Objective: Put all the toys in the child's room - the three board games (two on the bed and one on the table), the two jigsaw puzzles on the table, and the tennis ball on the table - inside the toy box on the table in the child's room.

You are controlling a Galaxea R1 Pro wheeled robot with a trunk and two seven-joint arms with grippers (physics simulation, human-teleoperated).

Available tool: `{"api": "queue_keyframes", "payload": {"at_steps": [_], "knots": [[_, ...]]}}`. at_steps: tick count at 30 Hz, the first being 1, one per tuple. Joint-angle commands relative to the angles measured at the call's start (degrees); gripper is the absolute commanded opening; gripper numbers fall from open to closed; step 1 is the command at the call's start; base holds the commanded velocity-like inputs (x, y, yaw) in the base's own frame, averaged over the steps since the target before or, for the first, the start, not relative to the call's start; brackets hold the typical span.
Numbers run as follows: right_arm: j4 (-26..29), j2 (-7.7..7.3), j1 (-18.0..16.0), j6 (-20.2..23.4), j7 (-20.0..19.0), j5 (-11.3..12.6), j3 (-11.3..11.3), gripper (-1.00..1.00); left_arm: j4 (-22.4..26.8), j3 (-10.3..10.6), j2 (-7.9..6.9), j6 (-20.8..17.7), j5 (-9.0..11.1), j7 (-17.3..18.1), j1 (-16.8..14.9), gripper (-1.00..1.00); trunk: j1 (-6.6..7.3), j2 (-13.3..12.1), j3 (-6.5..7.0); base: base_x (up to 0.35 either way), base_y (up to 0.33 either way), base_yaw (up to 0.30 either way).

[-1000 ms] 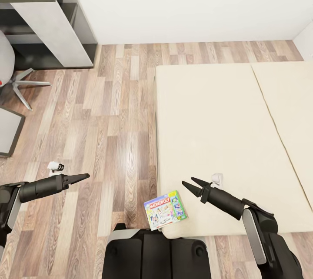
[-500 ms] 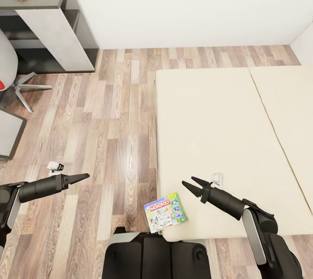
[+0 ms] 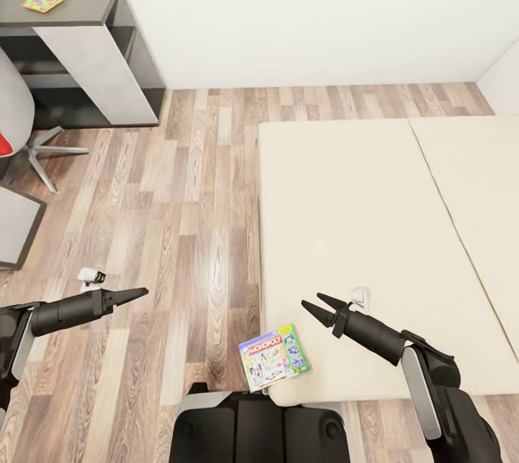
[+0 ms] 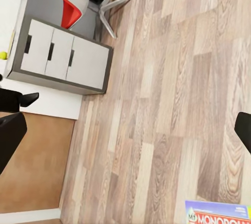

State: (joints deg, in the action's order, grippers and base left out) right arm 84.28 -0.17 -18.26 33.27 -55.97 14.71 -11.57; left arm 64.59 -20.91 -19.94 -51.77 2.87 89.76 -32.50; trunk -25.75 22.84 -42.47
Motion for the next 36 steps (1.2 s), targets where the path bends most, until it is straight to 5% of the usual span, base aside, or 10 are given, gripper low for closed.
{"api": "queue_keyframes", "payload": {"at_steps": [1, 36], "knots": [[0.00, 0.00, -0.02, 0.41, -0.05, 0.30, -0.03, 1.00, 0.01, -0.04, -0.01, -0.61, -0.06, 0.24, -0.02, 1.00, -0.03, 0.08, 0.04, 0.000, 0.000, 0.000], [0.00, 0.13, -0.02, 0.31, 0.15, -0.03, -0.03, 1.00, 0.01, -0.36, -0.01, -0.61, -0.06, 0.24, -0.02, 1.00, -0.03, 0.08, 3.36, 0.000, 0.000, 0.000]]}}
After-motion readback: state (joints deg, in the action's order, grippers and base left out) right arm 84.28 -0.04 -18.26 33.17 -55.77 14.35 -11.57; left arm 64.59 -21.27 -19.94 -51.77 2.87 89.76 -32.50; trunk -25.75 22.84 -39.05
